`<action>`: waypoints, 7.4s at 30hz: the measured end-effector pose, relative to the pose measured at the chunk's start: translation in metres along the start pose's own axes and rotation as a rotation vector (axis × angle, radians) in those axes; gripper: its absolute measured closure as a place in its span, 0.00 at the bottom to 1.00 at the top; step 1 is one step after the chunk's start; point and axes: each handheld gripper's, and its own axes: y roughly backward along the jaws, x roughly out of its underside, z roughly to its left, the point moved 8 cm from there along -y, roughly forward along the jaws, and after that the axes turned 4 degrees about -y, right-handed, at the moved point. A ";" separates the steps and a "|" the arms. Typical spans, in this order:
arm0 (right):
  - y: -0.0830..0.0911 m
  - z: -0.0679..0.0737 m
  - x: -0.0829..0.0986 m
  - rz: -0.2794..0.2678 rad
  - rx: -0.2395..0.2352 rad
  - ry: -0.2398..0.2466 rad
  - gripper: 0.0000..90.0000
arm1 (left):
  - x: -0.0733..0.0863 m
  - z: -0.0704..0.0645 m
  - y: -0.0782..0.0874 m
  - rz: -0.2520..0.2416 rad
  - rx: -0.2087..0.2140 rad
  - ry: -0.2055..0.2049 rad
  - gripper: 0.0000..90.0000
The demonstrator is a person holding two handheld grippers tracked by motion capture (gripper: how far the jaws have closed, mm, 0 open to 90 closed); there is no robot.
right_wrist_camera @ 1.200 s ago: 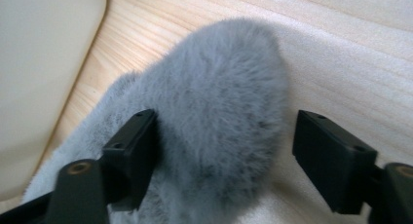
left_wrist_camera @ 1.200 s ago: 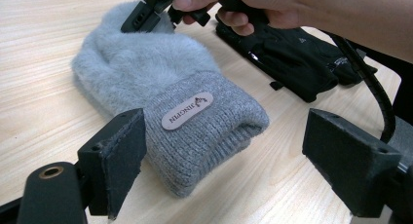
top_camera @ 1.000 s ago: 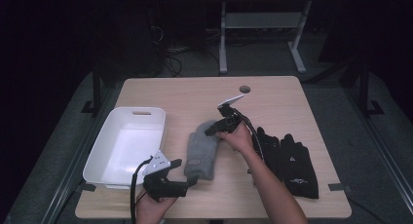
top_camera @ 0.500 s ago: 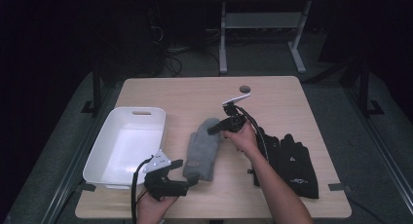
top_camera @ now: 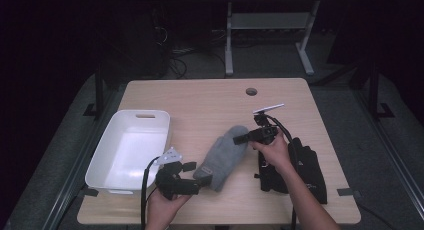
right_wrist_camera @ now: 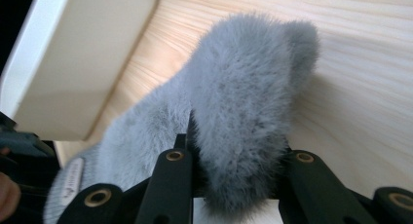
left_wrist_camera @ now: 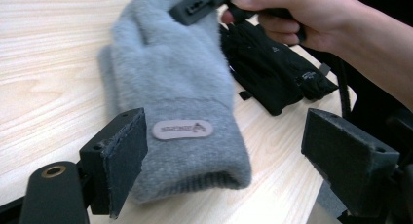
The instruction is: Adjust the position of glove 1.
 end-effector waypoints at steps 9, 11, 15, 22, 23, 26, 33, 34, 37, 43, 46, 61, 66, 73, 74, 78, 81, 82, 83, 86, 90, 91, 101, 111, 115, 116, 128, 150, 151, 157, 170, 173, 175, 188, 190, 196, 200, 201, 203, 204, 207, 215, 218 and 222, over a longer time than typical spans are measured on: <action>0.005 -0.015 0.005 -0.005 0.042 0.012 0.80 | -0.006 0.017 -0.027 0.095 -0.012 0.118 0.24; 0.003 -0.018 0.007 -0.008 0.048 0.014 0.80 | -0.002 0.026 -0.036 0.154 -0.001 0.190 0.23; 0.002 -0.021 0.008 -0.013 0.041 0.002 0.80 | 0.005 0.030 -0.043 0.212 0.014 0.243 0.21; 0.000 -0.024 0.009 -0.012 0.050 0.024 0.79 | 0.013 0.029 -0.055 0.295 0.071 0.315 0.19; 0.000 -0.024 0.009 -0.012 0.050 0.024 0.79 | 0.014 0.028 -0.057 0.305 0.081 0.323 0.19; -0.001 -0.024 0.009 -0.018 0.048 0.014 0.79 | 0.017 0.027 -0.061 0.332 0.104 0.334 0.18; -0.003 -0.027 0.010 -0.039 0.030 0.008 0.79 | 0.023 0.030 -0.065 0.345 0.171 0.390 0.23; -0.003 -0.026 0.009 -0.037 0.035 0.011 0.79 | 0.022 0.030 -0.065 0.348 0.172 0.386 0.23; -0.003 -0.025 0.009 -0.037 0.043 0.017 0.79 | 0.022 0.030 -0.065 0.354 0.172 0.381 0.23; -0.002 -0.024 0.008 -0.043 0.052 0.029 0.79 | 0.020 0.030 -0.064 0.340 0.194 0.375 0.40; -0.001 -0.023 0.007 -0.047 0.053 0.032 0.79 | 0.019 0.027 -0.063 0.322 0.188 0.349 0.44; 0.010 -0.009 0.000 -0.072 0.029 0.027 0.80 | 0.015 0.024 -0.059 0.292 0.194 0.328 0.50; 0.013 -0.004 -0.002 -0.079 0.017 0.027 0.80 | 0.013 0.023 -0.054 0.291 0.201 0.321 0.50; 0.018 0.003 -0.005 -0.094 -0.007 0.019 0.80 | 0.006 0.022 -0.048 0.277 0.186 0.291 0.50; 0.020 0.006 -0.006 -0.093 -0.005 0.024 0.80 | 0.005 0.021 -0.046 0.264 0.186 0.291 0.50; 0.026 0.016 -0.012 -0.111 -0.012 0.045 0.80 | -0.001 0.018 -0.040 0.254 0.185 0.278 0.50; 0.030 0.021 -0.013 -0.116 -0.019 0.047 0.80 | -0.005 0.016 -0.037 0.243 0.182 0.270 0.49; 0.032 0.023 -0.014 -0.119 -0.019 0.050 0.80 | -0.007 0.015 -0.034 0.237 0.183 0.264 0.49; 0.034 0.026 -0.016 -0.126 -0.025 0.051 0.80 | -0.009 0.014 -0.032 0.234 0.181 0.262 0.49; 0.042 0.038 -0.021 -0.148 -0.044 0.060 0.80 | -0.017 0.010 -0.024 0.220 0.180 0.246 0.49; 0.046 0.045 -0.024 -0.148 -0.053 0.069 0.80 | -0.021 0.009 -0.018 0.202 0.177 0.235 0.49; 0.047 0.048 -0.026 -0.149 -0.055 0.068 0.80 | -0.023 0.008 -0.016 0.197 0.180 0.238 0.49; 0.055 0.073 -0.041 -0.162 -0.100 0.080 0.80 | -0.040 0.007 0.006 0.164 0.175 0.209 0.49; 0.055 0.096 -0.054 -0.160 -0.120 0.097 0.80 | -0.049 0.010 0.025 0.136 0.171 0.213 0.49; 0.055 0.104 -0.059 -0.162 -0.128 0.104 0.80 | -0.052 0.012 0.034 0.122 0.165 0.207 0.49; 0.054 0.110 -0.062 -0.159 -0.134 0.108 0.80 | -0.054 0.013 0.040 0.116 0.164 0.206 0.49; 0.043 0.139 -0.079 -0.150 -0.159 0.137 0.79 | -0.061 0.023 0.068 0.081 0.130 0.207 0.49; 0.004 0.186 -0.105 -0.160 -0.311 0.099 0.77 | -0.057 0.047 0.114 0.010 0.074 0.246 0.49; 0.004 0.186 -0.105 -0.160 -0.311 0.099 0.77 | -0.057 0.047 0.114 0.010 0.074 0.246 0.49; -0.007 0.199 -0.111 -0.155 -0.320 0.101 0.76 | -0.055 0.052 0.127 -0.006 0.061 0.248 0.49; -0.028 0.223 -0.119 -0.122 -0.297 0.142 0.76 | -0.049 0.065 0.150 -0.022 0.033 0.264 0.49; -0.031 0.226 -0.120 -0.118 -0.293 0.145 0.76 | -0.049 0.067 0.152 -0.025 0.028 0.270 0.49; -0.034 0.229 -0.122 -0.115 -0.294 0.149 0.76 | -0.048 0.068 0.155 -0.029 0.026 0.271 0.49; -0.053 0.245 -0.129 -0.087 -0.286 0.166 0.76 | -0.043 0.081 0.173 -0.022 0.001 0.283 0.49; -0.057 0.247 -0.129 -0.084 -0.284 0.166 0.76 | -0.042 0.083 0.175 -0.025 -0.001 0.291 0.49; -0.067 0.250 -0.131 -0.071 -0.283 0.170 0.76 | -0.039 0.089 0.180 -0.022 -0.012 0.299 0.49; -0.072 0.253 -0.132 -0.064 -0.284 0.165 0.76 | -0.037 0.094 0.184 -0.021 -0.016 0.309 0.49; -0.072 0.253 -0.132 -0.064 -0.284 0.165 0.76 | -0.037 0.094 0.184 -0.021 -0.016 0.309 0.49; -0.078 0.254 -0.133 -0.062 -0.284 0.166 0.76 | -0.034 0.097 0.186 -0.016 -0.024 0.312 0.49; -0.080 0.254 -0.132 -0.059 -0.286 0.165 0.76 | -0.034 0.097 0.186 -0.016 -0.024 0.312 0.49; -0.083 0.254 -0.132 -0.056 -0.290 0.161 0.76 | -0.032 0.099 0.188 -0.019 -0.028 0.323 0.49; -0.096 0.254 -0.133 -0.050 -0.297 0.149 0.76 | -0.026 0.105 0.189 -0.019 -0.036 0.336 0.49; -0.100 0.254 -0.132 -0.052 -0.301 0.146 0.75 | -0.022 0.107 0.190 -0.020 -0.034 0.345 0.49; -0.106 0.256 -0.131 -0.053 -0.312 0.139 0.74 | -0.017 0.110 0.192 -0.023 -0.037 0.352 0.50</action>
